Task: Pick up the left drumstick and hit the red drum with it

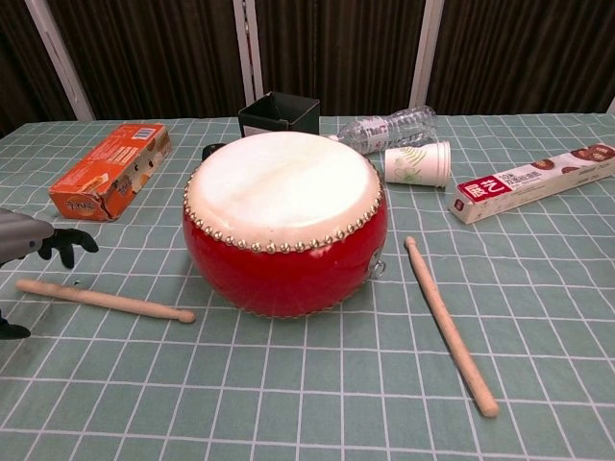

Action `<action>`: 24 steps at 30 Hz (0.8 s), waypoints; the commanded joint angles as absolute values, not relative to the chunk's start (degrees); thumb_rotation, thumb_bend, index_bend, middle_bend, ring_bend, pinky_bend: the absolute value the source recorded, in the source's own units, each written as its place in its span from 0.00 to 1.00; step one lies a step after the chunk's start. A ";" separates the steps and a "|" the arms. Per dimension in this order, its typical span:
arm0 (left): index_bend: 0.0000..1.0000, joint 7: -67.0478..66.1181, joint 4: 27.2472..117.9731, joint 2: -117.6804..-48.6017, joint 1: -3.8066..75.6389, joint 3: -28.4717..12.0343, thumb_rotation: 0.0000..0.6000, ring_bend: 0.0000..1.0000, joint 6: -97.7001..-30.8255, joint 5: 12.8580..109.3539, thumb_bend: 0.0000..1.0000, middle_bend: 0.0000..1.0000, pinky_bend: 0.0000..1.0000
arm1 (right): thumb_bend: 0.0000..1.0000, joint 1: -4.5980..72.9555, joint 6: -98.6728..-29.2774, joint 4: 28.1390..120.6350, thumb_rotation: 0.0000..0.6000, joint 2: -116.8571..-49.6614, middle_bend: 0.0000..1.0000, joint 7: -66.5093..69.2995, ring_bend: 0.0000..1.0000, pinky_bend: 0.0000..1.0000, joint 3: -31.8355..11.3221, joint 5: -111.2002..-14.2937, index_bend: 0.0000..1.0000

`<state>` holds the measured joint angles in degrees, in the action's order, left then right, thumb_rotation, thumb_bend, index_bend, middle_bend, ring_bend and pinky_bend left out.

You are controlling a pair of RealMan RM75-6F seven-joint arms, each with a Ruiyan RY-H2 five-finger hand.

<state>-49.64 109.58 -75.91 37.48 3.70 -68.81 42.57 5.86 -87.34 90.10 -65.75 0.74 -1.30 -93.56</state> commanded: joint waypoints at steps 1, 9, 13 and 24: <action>0.09 -48.60 111.14 -74.49 36.96 3.77 1.00 0.13 -69.55 43.73 0.13 0.14 0.17 | 0.29 5.87 -87.27 90.14 1.00 -65.69 0.00 0.79 0.00 0.14 -1.33 -93.47 0.00; 0.04 -27.51 107.57 -68.14 25.67 7.53 1.00 0.00 -83.69 73.67 0.08 0.03 0.09 | 0.29 5.92 -87.18 90.12 1.00 -65.65 0.00 0.36 0.00 0.14 -1.54 -93.20 0.00; 0.00 -19.27 101.05 -67.80 20.37 9.46 1.00 0.00 -91.06 83.58 0.05 0.00 0.06 | 0.29 5.86 -87.08 90.21 1.00 -65.73 0.00 -0.31 0.00 0.14 -1.41 -93.22 0.00; 0.00 -8.96 94.00 -66.09 11.97 10.39 1.00 0.00 -95.98 86.97 0.00 0.00 0.00 | 0.29 5.58 -87.72 89.80 1.00 -66.23 0.00 -1.53 0.00 0.14 -1.21 -93.88 0.00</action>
